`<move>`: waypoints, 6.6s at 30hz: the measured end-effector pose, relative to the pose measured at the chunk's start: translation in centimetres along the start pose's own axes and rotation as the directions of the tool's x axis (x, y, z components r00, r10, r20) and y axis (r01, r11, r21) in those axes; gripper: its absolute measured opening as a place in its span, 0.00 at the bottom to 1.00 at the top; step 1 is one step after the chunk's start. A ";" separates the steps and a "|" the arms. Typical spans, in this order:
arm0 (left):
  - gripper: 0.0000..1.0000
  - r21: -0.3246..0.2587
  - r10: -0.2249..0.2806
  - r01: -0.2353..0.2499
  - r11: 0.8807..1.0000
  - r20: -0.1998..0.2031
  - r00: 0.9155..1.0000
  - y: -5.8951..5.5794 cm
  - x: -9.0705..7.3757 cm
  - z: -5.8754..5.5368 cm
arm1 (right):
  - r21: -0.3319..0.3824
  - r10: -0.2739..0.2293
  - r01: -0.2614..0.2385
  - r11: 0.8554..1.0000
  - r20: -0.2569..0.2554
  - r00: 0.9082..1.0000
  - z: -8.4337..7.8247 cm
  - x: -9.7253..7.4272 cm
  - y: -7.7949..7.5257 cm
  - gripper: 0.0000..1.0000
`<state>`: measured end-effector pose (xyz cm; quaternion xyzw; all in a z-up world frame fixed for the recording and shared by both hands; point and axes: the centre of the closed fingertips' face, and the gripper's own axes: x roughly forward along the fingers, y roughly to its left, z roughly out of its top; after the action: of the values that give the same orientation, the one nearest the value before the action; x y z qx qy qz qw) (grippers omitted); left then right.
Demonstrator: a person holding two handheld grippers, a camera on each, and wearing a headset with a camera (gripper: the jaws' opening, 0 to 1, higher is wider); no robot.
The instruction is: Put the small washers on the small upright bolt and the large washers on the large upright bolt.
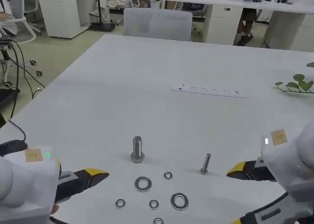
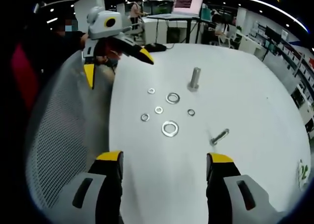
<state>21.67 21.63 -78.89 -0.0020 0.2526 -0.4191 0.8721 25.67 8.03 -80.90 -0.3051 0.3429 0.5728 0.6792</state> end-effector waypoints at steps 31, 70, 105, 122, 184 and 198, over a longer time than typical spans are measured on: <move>0.93 0.028 0.026 -0.027 0.999 0.043 0.999 -1.2 -0.9 0.9 | -0.212 0.123 -0.180 0.961 -0.256 0.959 1.8 6.4 -1.0 0.41; 0.91 0.036 0.011 -0.013 0.999 0.045 0.999 -1.6 -0.9 0.9 | -0.276 0.093 -0.207 0.939 -0.374 0.923 0.9 9.1 -0.2 0.25; 0.90 0.050 -0.005 0.002 0.999 0.055 0.998 -2.4 -0.8 1.3 | -0.315 0.040 -0.160 0.936 -0.355 0.934 4.8 5.2 -1.9 0.23; 0.90 0.056 0.007 -0.011 0.998 0.070 0.998 -2.1 -0.9 1.5 | -0.393 -0.032 -0.098 0.914 -0.312 0.950 10.3 4.0 -5.3 0.23; 0.89 0.060 0.290 -0.305 0.951 0.178 0.940 2.8 -2.8 3.2 | -0.462 0.024 -0.224 0.858 -0.400 0.916 13.6 11.1 -8.0 0.23; 0.89 0.057 0.297 -0.311 0.949 0.181 0.938 2.9 -2.8 3.4 | -0.444 0.037 -0.246 0.862 -0.429 0.902 12.6 12.4 -8.0 0.23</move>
<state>23.79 24.88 -75.32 0.0381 0.1565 -0.2879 0.9440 36.39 23.99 -83.49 -0.5518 0.3429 0.6137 0.4487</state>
